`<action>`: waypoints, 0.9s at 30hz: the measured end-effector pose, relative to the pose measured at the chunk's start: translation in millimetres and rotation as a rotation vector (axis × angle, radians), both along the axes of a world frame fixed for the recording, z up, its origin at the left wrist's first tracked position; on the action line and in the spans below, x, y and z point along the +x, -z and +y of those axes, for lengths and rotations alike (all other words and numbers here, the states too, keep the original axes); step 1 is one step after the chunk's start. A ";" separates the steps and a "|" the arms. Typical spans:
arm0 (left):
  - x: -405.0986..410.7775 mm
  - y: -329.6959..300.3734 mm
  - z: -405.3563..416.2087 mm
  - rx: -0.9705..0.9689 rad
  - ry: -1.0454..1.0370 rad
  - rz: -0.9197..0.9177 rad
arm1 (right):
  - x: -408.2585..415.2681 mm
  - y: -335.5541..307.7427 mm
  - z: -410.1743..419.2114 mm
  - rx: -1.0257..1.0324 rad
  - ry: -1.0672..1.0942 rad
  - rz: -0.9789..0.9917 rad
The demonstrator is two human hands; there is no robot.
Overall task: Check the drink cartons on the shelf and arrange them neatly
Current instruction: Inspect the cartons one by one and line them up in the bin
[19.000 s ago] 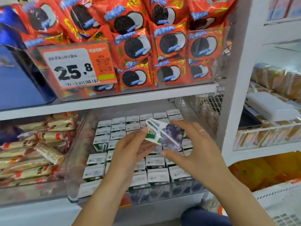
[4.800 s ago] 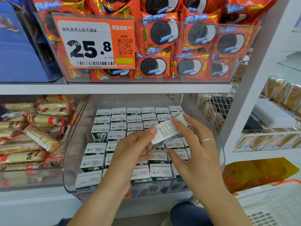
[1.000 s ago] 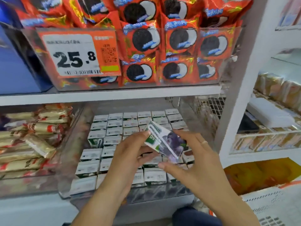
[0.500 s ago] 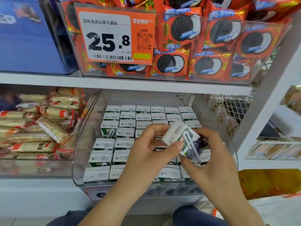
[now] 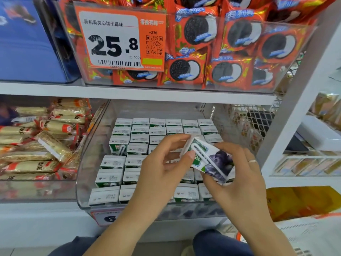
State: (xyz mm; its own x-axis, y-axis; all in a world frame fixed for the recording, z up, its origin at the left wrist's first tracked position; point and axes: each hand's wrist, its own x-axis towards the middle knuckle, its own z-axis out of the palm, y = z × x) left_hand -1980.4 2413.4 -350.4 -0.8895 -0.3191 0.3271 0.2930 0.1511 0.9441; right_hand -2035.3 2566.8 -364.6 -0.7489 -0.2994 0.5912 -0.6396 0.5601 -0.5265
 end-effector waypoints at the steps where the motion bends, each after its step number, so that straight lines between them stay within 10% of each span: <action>1: -0.8 0.5 -0.6 0.032 0.008 -0.007 | 0.2 -0.7 -0.6 0.000 0.000 0.018; 12: -6.3 2.3 -10.3 0.360 0.104 -0.088 | 0.7 -6.4 -1.1 -0.144 -0.086 -0.058; 27: -7.2 5.8 -8.5 0.271 0.188 -0.263 | 2.0 -7.7 0.2 -0.011 -0.068 0.203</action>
State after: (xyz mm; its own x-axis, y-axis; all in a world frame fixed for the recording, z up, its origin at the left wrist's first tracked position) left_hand -1987.5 2404.9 -356.2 -0.9823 -0.1870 0.0077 0.0355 -0.1460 0.9886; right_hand -2033.3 2567.0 -356.9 -0.5920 -0.3377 0.7318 -0.7695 0.5068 -0.3887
